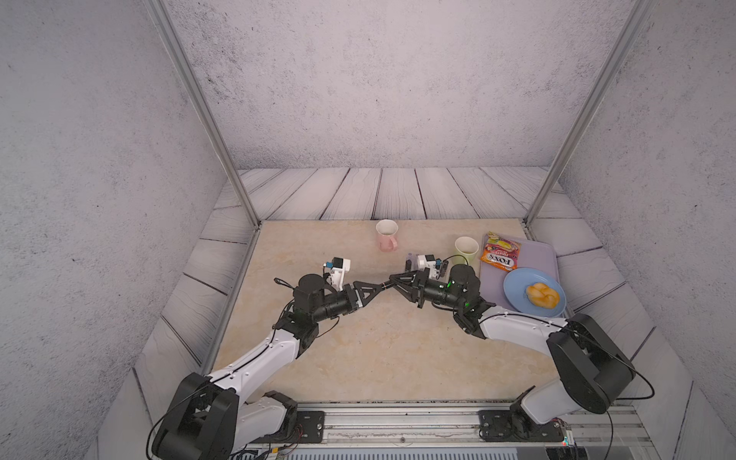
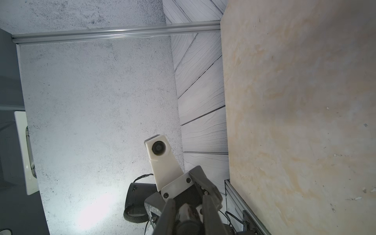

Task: Arrange the lipsticks in the organizer
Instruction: Pick up the lipstick at the center of the board.

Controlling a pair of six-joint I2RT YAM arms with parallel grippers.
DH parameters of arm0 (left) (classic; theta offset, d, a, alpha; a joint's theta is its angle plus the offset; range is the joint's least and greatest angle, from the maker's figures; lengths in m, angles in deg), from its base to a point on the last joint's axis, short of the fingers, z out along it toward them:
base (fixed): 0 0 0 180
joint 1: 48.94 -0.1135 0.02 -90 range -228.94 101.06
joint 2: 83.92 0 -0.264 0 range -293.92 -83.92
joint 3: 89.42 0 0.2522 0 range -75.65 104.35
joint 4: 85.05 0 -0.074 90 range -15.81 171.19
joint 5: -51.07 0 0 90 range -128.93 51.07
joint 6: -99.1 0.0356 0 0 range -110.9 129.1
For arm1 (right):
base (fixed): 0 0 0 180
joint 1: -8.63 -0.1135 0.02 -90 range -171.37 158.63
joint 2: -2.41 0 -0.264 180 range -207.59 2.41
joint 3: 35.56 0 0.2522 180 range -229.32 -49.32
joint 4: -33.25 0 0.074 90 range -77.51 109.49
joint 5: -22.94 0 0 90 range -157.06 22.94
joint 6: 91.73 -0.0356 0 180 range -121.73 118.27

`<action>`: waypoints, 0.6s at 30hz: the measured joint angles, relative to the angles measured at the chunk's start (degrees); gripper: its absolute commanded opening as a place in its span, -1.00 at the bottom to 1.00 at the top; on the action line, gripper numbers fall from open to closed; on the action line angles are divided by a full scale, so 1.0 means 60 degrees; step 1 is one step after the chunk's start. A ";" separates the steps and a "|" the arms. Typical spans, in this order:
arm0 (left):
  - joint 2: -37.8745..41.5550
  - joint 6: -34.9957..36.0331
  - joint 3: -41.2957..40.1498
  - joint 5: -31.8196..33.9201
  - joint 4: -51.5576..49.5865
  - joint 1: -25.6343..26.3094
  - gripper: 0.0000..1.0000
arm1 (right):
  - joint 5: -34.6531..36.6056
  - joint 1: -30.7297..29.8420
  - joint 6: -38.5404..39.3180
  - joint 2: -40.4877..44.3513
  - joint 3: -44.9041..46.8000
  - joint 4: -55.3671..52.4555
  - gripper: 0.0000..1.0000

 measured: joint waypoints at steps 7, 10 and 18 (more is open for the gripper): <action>0.0543 0.0769 0.0492 0.0441 -0.2590 -0.1147 0.30 | 0.0605 0.0561 0.1504 0.0481 -0.0102 -0.2047 -0.88; 0.0619 0.1741 0.1133 0.1045 -0.4251 -0.1286 0.30 | 0.1869 0.0688 0.3603 0.1016 -0.0929 -0.4779 -0.90; 0.0739 0.3224 0.1355 0.2051 -0.6138 -0.1341 0.28 | 0.6739 0.0419 0.8601 0.1013 -0.3279 -0.8626 -0.95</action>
